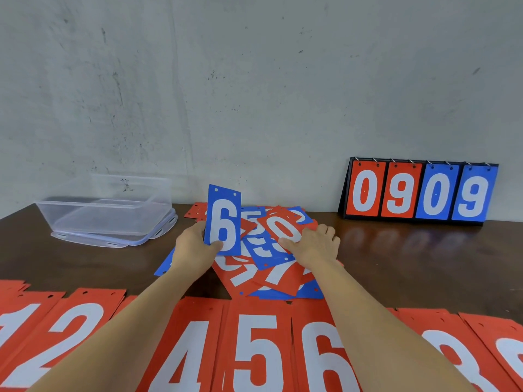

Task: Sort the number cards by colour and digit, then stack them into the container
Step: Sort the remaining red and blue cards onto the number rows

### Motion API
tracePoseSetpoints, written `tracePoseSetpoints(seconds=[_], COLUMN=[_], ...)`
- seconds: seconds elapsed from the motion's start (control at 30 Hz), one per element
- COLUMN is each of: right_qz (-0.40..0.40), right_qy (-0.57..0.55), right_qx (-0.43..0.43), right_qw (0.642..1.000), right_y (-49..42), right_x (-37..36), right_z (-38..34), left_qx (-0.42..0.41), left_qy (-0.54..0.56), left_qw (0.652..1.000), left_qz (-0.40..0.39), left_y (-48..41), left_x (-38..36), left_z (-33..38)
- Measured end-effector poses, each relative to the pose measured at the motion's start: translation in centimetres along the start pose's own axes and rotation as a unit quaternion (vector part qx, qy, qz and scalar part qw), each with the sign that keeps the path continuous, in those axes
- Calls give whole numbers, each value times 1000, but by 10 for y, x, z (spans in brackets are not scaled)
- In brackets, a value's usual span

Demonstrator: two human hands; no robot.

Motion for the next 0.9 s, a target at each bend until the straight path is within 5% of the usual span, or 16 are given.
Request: tracePoseSetpoints(seconds=[0.43,0.6,0.73,0.9], right_qz=[73,63,46,69], right_qy=[-19,-170,-355,-435], right_qx=[35,86,92,90], right_qw=[997,980,929,893], right_y=[8,20,19,26], right_x=[12,17,22,44], right_z=[-8,-10,-5,-1], left_qx=[3,1,-8,-19], left_qy=[13,20,31,49], left_qw=[1000,1000,999,998], left_qz=[4,7,14,18], left_y=[1,4,7,16], left_x=[7,12,16,25], left_z=[-1,4,7,15])
Point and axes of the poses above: each hand's wrist, its own y-axis away from the middle knuckle, its own x-axis out of the back of the hand, z = x × y, the point moved 8 cm from there along -y, towards the middle knuckle, and after that the axes turned 2 degrees about -x, right-handed, at the moved point
